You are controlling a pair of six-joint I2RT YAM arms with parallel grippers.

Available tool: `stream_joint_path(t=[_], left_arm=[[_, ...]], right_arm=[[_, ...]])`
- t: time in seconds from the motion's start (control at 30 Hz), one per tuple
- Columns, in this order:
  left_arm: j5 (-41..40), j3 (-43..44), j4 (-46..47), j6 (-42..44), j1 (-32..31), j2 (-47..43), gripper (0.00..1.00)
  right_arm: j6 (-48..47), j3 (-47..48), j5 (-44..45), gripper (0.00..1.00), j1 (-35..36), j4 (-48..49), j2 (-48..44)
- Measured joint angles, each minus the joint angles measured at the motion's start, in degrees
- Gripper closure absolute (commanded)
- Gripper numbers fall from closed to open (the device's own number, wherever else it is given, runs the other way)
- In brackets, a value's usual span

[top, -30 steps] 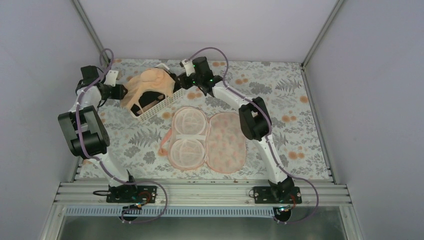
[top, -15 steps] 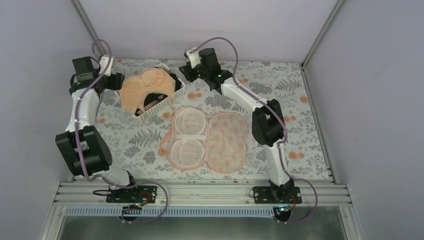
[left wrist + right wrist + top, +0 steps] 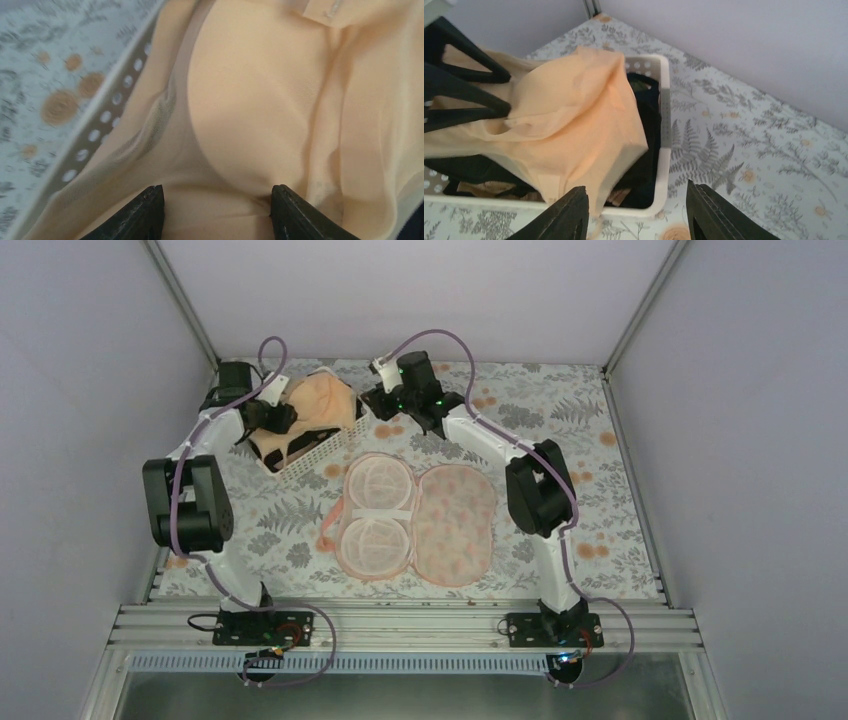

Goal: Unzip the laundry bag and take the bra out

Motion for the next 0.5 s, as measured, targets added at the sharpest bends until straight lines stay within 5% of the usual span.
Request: stream_joint_path(t=[0.5], left_arm=[[-3.5,0.0,7.6,-6.0,-1.7,6.7,0.44]], right_arm=[[1.2,-6.6,-0.4,0.48,0.3,1.1,-1.9]])
